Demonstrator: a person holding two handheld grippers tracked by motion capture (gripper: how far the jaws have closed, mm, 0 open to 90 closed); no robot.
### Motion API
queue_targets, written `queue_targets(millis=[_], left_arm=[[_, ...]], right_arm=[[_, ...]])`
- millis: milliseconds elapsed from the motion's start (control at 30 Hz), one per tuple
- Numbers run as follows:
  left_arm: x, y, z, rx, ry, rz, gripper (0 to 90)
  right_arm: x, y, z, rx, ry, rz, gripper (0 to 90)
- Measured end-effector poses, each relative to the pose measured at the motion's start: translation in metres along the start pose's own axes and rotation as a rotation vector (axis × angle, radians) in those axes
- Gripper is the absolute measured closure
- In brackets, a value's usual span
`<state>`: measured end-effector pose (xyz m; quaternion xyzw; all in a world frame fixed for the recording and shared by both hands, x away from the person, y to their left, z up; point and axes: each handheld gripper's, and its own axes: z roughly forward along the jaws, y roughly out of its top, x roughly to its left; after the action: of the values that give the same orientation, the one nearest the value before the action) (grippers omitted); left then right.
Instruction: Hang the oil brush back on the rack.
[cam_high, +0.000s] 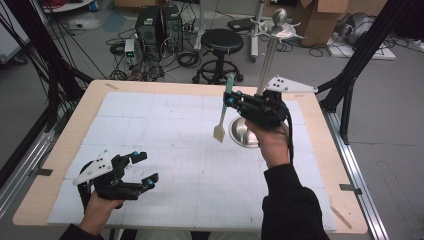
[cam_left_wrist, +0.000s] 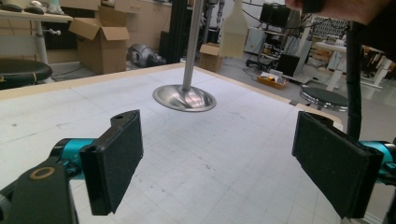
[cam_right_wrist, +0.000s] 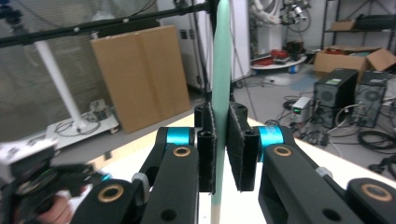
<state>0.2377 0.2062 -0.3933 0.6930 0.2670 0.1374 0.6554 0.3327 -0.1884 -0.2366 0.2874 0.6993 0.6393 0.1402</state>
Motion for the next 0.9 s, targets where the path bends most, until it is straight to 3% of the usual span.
queue_targets(millis=[233,467,700,900], left_arm=[[0.002,-0.001,-0.002,0.004,0.004,0.002,16.7],[0.003,-0.001,-0.004,-0.001,0.009,-0.007,16.7],[0.004,-0.001,-0.007,-0.01,0.012,-0.016,16.8],[0.005,-0.001,-0.008,-0.008,0.013,-0.019,17.0]], right_arm=[[-0.023,0.032,0.013,-0.012,-0.066,0.012,82.3],[-0.033,0.052,0.019,-0.013,-0.126,0.016,82.3],[-0.04,0.057,0.018,-0.021,-0.186,0.041,82.3],[-0.044,0.058,0.013,-0.035,-0.205,0.056,82.3]])
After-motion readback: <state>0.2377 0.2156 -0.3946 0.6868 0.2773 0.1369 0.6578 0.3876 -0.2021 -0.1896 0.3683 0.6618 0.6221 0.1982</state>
